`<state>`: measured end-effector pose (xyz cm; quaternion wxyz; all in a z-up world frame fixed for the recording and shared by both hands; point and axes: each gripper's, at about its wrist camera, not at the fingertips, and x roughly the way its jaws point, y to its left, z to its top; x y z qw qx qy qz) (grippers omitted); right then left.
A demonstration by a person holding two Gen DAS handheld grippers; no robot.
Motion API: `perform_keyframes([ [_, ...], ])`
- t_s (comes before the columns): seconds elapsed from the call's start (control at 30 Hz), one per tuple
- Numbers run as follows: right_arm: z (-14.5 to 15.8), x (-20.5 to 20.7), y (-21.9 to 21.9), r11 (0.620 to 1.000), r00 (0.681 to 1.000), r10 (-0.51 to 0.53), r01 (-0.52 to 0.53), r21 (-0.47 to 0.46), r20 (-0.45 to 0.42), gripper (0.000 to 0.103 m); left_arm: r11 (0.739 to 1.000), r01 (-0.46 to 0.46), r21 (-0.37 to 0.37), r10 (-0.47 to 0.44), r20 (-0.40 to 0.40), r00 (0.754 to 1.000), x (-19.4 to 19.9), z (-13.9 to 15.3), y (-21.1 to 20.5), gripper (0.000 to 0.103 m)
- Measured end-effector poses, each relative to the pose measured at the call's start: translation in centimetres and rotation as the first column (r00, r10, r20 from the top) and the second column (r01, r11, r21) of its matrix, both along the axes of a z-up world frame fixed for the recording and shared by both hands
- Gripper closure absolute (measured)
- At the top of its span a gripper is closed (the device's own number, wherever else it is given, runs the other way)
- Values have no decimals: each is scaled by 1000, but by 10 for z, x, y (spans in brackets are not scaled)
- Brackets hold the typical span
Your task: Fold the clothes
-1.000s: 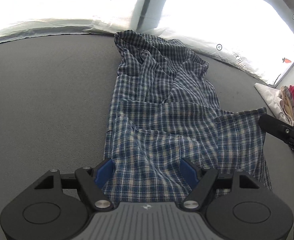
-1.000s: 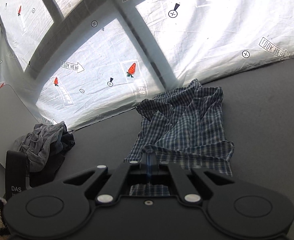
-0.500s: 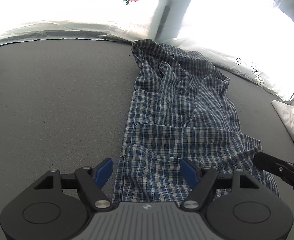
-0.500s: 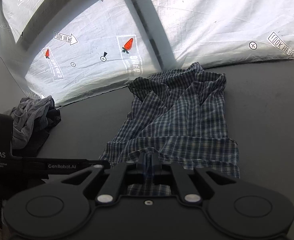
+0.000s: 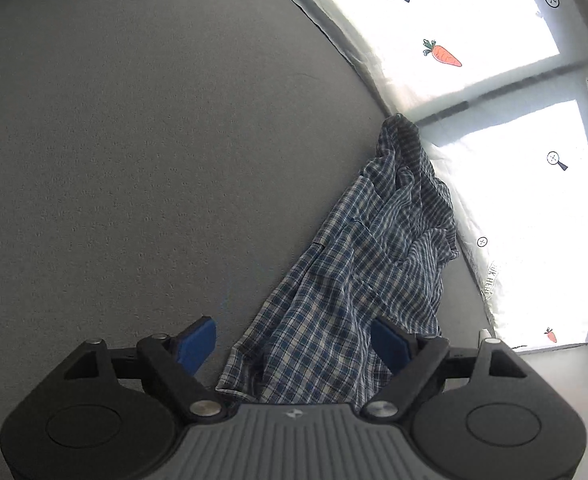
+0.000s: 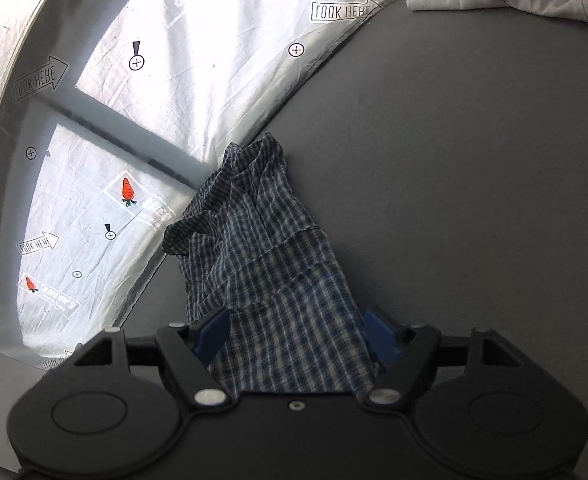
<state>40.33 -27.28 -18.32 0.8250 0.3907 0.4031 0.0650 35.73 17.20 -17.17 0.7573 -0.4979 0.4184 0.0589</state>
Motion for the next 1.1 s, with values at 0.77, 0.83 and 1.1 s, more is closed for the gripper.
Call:
perform_keyframes([
  [0.77,-81,-39,-6,840,950,-138,262,474,-280,74,945,-126,-301,121,-36,992,-14,-51,-41,61],
  [0.83,-78,-38,-5,844,948,-147,268,465,-282,87,939,-135,-315,132,-32,991,-15,-53,-40,87],
  [1.1,-41,-60,-17,867,976,-114,188,462,-184,90,917,-148,-372,162,6,987,-51,-27,-39,90],
])
